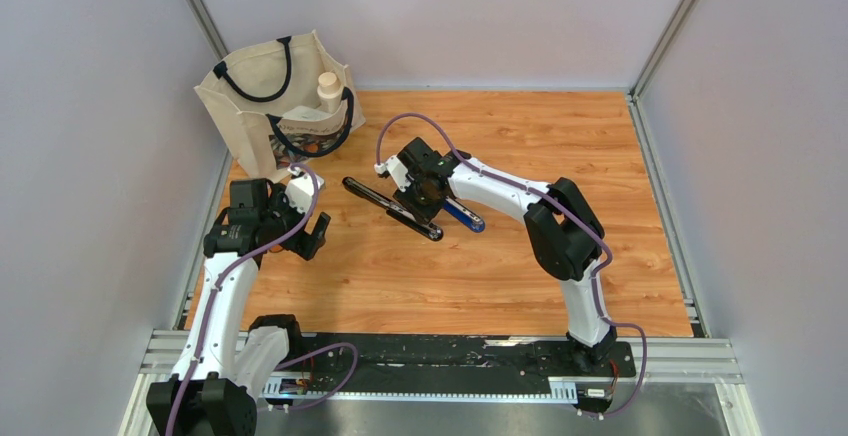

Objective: Load the staples into the stapler

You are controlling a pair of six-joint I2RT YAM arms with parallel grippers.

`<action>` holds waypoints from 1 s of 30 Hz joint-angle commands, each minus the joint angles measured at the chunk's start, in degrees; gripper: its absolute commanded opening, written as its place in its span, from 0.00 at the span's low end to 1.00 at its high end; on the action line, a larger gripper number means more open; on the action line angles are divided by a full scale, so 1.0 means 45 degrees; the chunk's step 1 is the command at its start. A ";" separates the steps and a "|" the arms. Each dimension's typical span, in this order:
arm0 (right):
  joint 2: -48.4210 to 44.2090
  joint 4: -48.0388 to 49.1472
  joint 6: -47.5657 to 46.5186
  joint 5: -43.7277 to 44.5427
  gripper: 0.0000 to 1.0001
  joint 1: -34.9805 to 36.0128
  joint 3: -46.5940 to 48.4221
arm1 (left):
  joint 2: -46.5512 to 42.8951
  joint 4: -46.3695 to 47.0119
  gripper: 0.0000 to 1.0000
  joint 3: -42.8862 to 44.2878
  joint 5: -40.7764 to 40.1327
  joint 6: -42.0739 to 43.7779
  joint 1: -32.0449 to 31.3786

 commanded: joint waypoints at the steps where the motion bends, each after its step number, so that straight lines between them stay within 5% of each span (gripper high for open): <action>1: 0.0063 0.0280 0.0066 0.0239 0.32 0.0017 0.0200 | -0.0002 0.0381 0.94 -0.0026 0.0225 0.0304 0.0071; 22: -0.1497 0.0105 -0.0500 0.0453 0.44 -0.0236 0.0180 | 0.0017 0.0400 0.94 -0.0045 0.0244 0.0304 0.0071; 30: -0.3080 -0.0500 -0.0812 -0.0033 0.50 -0.2420 0.0161 | 0.0095 0.0400 0.94 -0.0026 0.0302 0.0284 0.0071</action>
